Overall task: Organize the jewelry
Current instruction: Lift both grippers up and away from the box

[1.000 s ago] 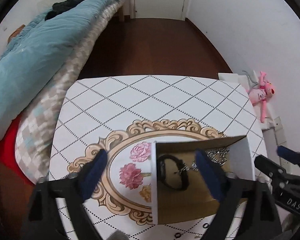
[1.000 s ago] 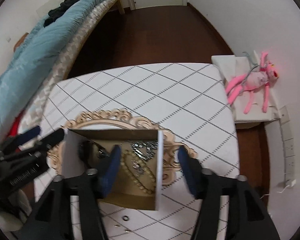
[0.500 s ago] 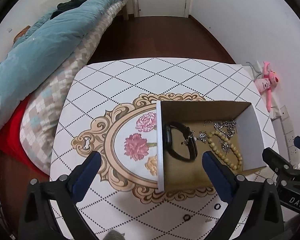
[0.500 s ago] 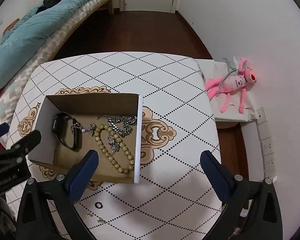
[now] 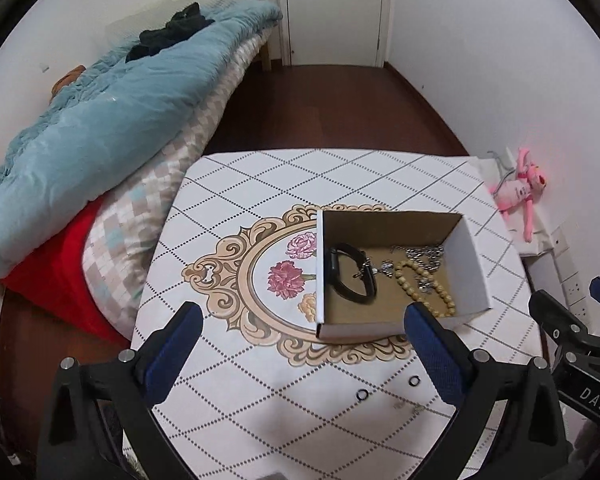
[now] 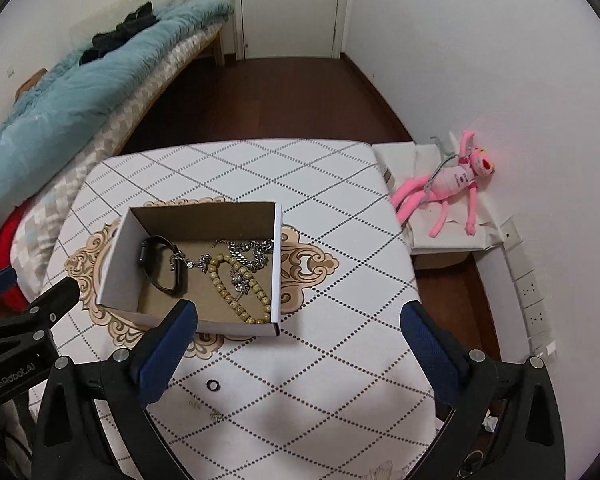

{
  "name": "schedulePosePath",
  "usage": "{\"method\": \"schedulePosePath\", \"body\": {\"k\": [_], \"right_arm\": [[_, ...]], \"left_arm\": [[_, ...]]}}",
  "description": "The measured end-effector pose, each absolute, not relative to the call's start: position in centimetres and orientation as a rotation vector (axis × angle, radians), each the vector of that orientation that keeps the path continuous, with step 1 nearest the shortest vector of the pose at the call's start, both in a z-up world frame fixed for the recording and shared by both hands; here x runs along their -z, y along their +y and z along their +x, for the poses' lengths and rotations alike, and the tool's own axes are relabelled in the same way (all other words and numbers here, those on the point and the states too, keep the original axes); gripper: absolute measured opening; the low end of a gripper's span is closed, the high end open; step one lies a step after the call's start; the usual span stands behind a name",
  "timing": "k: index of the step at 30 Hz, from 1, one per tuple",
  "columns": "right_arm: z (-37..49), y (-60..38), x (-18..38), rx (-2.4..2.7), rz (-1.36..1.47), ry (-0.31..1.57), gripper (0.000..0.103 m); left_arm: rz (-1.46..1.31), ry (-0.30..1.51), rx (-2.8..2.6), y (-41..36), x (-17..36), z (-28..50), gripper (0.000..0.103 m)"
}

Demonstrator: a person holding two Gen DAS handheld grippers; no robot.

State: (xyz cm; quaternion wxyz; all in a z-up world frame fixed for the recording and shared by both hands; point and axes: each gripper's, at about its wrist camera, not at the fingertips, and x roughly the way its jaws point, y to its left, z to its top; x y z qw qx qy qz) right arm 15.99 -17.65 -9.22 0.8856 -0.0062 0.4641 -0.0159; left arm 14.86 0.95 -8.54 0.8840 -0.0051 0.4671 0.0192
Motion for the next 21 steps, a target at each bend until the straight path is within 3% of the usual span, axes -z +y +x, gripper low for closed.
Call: {"method": "schedulePosePath", "body": {"k": [14,21], "right_arm": [[10.2,-18.2,2.4,0.035,0.007,0.814,0.103],[9.5,-18.3,2.4,0.019,0.037,0.825,0.103]], "left_arm": [[-0.024,0.863,-0.019,0.8,2.7,10.1,0.103],[-0.007,0.861,-0.082,1.0,3.2,9.8,0.103]]}}
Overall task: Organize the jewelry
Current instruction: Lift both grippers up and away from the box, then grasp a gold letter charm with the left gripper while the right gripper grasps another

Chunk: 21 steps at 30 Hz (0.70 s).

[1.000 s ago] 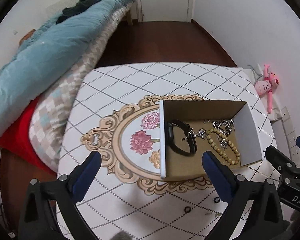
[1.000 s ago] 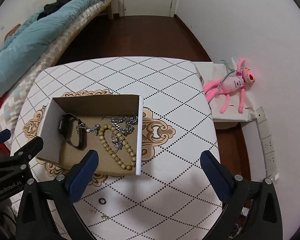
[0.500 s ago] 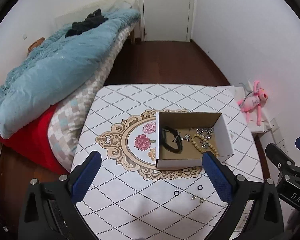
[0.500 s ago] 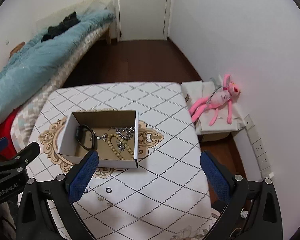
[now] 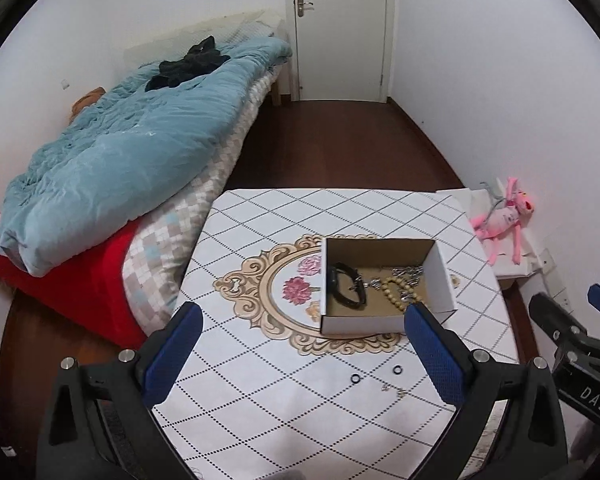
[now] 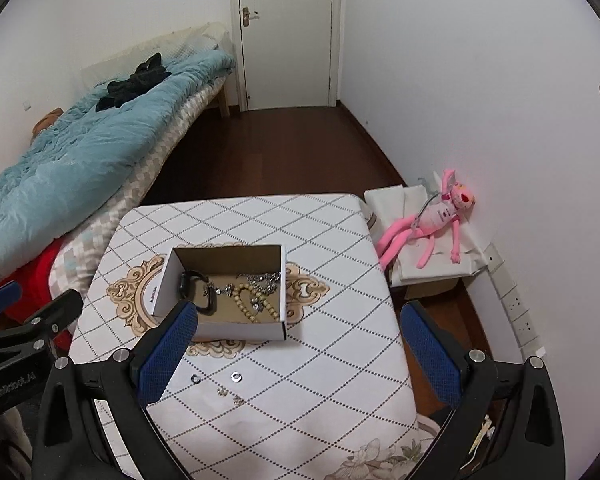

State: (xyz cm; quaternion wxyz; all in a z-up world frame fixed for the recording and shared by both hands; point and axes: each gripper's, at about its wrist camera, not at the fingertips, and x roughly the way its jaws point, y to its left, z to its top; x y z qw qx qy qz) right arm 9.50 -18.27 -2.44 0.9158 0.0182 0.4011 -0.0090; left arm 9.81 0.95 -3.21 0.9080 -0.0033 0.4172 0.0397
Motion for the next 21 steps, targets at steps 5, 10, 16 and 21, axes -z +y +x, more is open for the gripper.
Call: {"method": "schedulePosePath", "body": {"k": [5,10,16,21], "right_arm": [[10.6,-18.1,7.4,-0.028,0.064,0.951,0.103],[10.9,-17.2,15.1,-0.125,0.141,1.091,0.080],[10.0,-15.3,22.0,-0.186,0.185,1.147,0.065],[9.7,-13.4,23.6,-0.193,0.141,1.101,0.061]], "left_arm": [[-0.001,0.946,-0.094,1.4,7.6,10.6,0.103],[0.023,1.069,-0.109,2.0,13.9,10.7,0.103],[0.068,1.166,-0.149,3.1,18.7,9.8,0.103],[0.093,1.194,-0.177,3.8,20.1,9.3,0.103]]}}
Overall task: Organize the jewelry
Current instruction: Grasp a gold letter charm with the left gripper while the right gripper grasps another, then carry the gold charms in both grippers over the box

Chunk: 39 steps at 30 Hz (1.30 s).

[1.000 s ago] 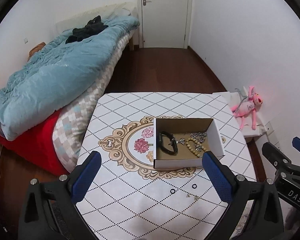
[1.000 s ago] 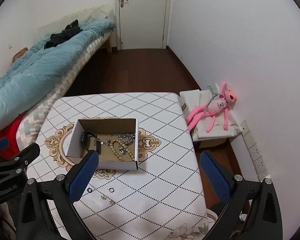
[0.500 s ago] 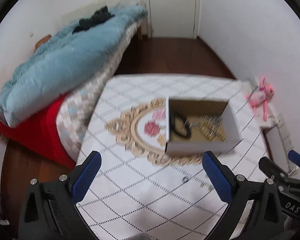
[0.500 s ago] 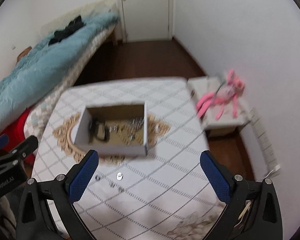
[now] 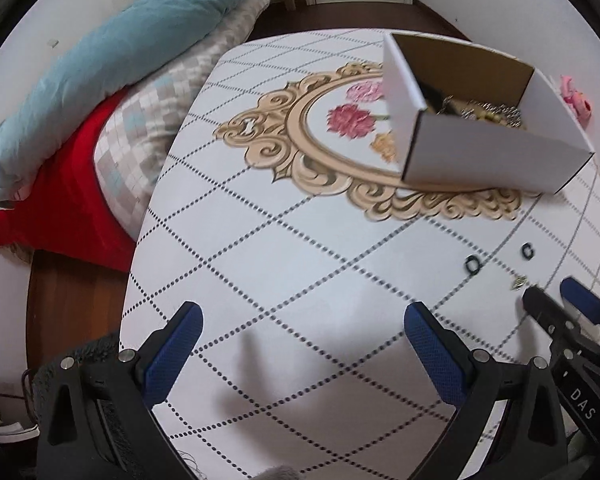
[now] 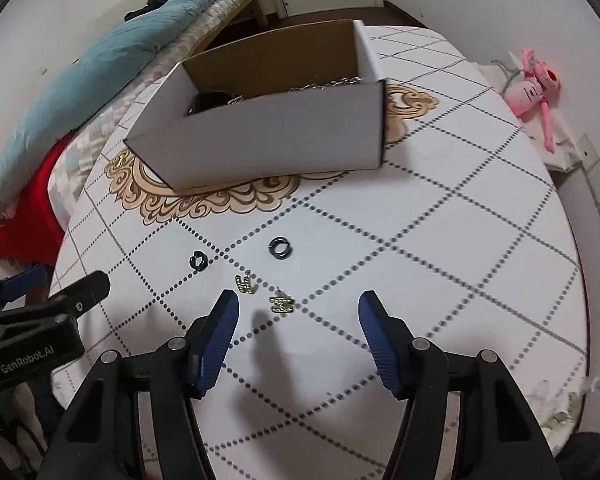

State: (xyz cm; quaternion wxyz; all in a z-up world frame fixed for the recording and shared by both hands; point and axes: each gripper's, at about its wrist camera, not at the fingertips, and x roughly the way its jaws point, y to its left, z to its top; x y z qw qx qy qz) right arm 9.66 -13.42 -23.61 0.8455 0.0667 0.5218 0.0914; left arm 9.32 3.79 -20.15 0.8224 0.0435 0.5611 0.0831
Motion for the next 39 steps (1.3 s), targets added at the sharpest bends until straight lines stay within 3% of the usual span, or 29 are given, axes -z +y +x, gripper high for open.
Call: {"method": "schedulePosePath", "body": {"k": [4,7,19,23,25,27,28,29,34,39], "right_arm": [[9.3,-11.2,23.6,-0.157,-0.003,1.063,0.043],[8.8,-10.1,23.6,-0.152,-0.083,1.039,0.012],[8.8,-17.3,21.8,-0.039,0.115,1.024,0.012],[9.0,-19.7,21.8,0.011,0.149,1.028,0.012],[8.8,-20.6,21.9,0.028,0.167,1.030,0.012],[8.6,-21.5,21.9,0.044,0.182,1.030,0.012],[8.5,-21.8,21.9,0.050,0.192,1.030,0.012],[8.4,-22.1,21.9,0.056,0.198,1.030,0.012],[8.5,-22.9,22.0,0.075,0.204,1.030,0.013],[8.4,-22.9,22.0,0.080,0.207,1.026,0.013]], "left_arm": [[0.084,1.211,-0.181,4.2,20.8,9.3,0.103],[0.088,1.218,-0.176,3.9,21.1,9.3,0.103],[0.025,1.167,0.045,-2.2,20.2,9.7,0.100],[0.031,1.169,0.108,-5.0,20.8,10.0,0.084],[0.040,1.175,0.119,-6.1,21.2,10.2,0.082],[0.054,1.173,0.123,-6.9,21.6,10.3,0.072],[0.061,1.173,0.125,-7.1,21.8,10.5,0.061],[0.070,1.172,0.127,-7.4,22.0,10.6,0.044],[0.113,1.127,0.136,-8.2,22.0,10.3,0.012],[0.120,1.120,0.153,-8.4,22.1,10.4,0.006]]}}
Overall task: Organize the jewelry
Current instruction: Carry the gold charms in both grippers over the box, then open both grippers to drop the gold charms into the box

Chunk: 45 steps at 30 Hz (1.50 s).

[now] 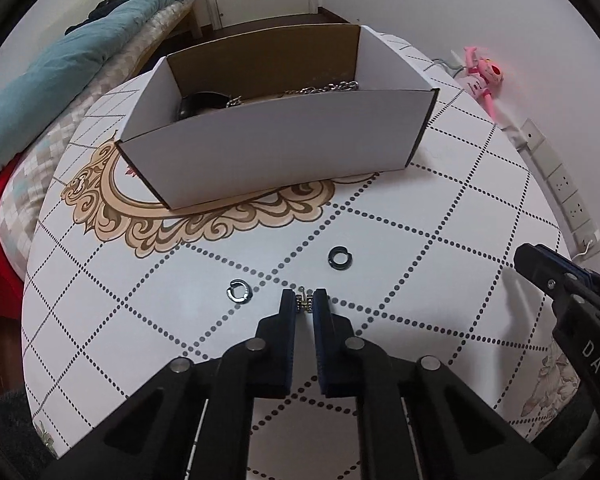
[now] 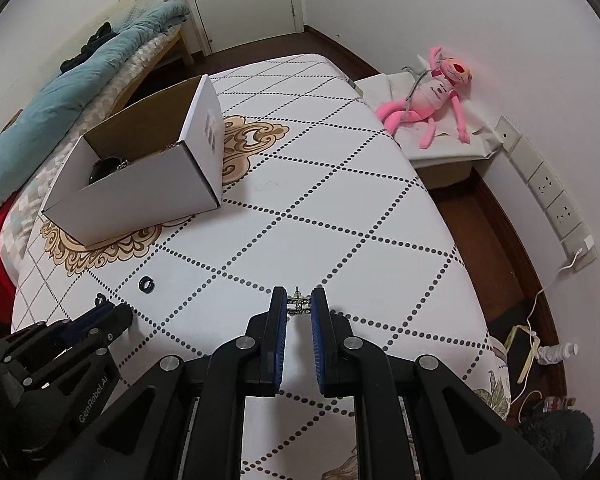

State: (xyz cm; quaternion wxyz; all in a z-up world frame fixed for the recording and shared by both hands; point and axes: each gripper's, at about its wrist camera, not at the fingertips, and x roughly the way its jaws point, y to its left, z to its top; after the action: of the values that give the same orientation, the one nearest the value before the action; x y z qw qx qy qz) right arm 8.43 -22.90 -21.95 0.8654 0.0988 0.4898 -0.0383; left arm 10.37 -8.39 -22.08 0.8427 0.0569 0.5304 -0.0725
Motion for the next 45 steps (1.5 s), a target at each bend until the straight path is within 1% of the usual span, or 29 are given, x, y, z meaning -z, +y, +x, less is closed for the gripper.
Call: {"method": "schedulePosePath", "body": {"k": [6,10,13,17,22,28,34,36,37,39,40,41,43,44,45], "right_arm": [[8.3,-22.9,21.2,0.070,0.220,1.011,0.013],[8.6,-22.7,19.2,0.038,0.248,0.982,0.013],[9.7,-22.3,16.9,-0.010,0.271,0.949,0.013],[13.2,-20.9,14.2,-0.098,0.287,0.929,0.012],[18.9,-19.1,13.0,-0.165,0.258,0.952,0.013],[24.8,-17.5,13.8,-0.186,0.179,1.062,0.013],[27.4,-17.2,15.1,-0.169,0.103,1.175,0.013],[27.4,-17.4,15.1,-0.166,0.091,1.181,0.014],[27.3,-17.5,15.0,-0.161,0.091,1.178,0.014],[27.3,-17.9,14.7,-0.167,0.099,1.177,0.016],[27.2,-18.0,14.6,-0.166,0.101,1.174,0.017],[27.1,-18.0,14.5,-0.162,0.096,1.171,0.019],[26.8,-18.0,14.3,-0.161,0.093,1.169,0.021],[26.7,-18.0,14.3,-0.157,0.085,1.167,0.024],[26.6,-18.0,14.2,-0.152,0.075,1.165,0.035]], "left_arm": [[0.083,1.113,0.185,-8.0,20.7,10.0,0.006],[0.016,1.074,0.219,-6.9,16.9,10.4,0.006],[-0.055,1.054,0.250,-5.5,13.6,12.1,0.006],[-0.097,1.078,0.277,-4.2,11.8,15.6,0.006],[-0.110,1.129,0.247,-2.9,12.0,20.4,0.006],[-0.071,1.207,0.223,-2.3,13.3,24.0,0.007],[-0.020,1.254,0.166,-2.3,14.3,25.6,0.011],[-0.012,1.254,0.151,-2.2,14.2,25.7,0.011],[-0.005,1.252,0.141,-2.1,14.1,25.9,0.015],[0.009,1.236,0.119,-2.0,13.7,25.8,0.035],[0.015,1.228,0.108,-1.8,13.5,25.9,0.058],[0.022,1.210,0.099,-1.7,13.2,25.8,0.068],[0.041,1.175,0.070,-1.3,12.7,25.6,0.071],[0.042,1.169,0.063,-1.2,12.6,25.6,0.078],[0.036,1.161,0.056,-0.9,12.5,25.4,0.083]]}}
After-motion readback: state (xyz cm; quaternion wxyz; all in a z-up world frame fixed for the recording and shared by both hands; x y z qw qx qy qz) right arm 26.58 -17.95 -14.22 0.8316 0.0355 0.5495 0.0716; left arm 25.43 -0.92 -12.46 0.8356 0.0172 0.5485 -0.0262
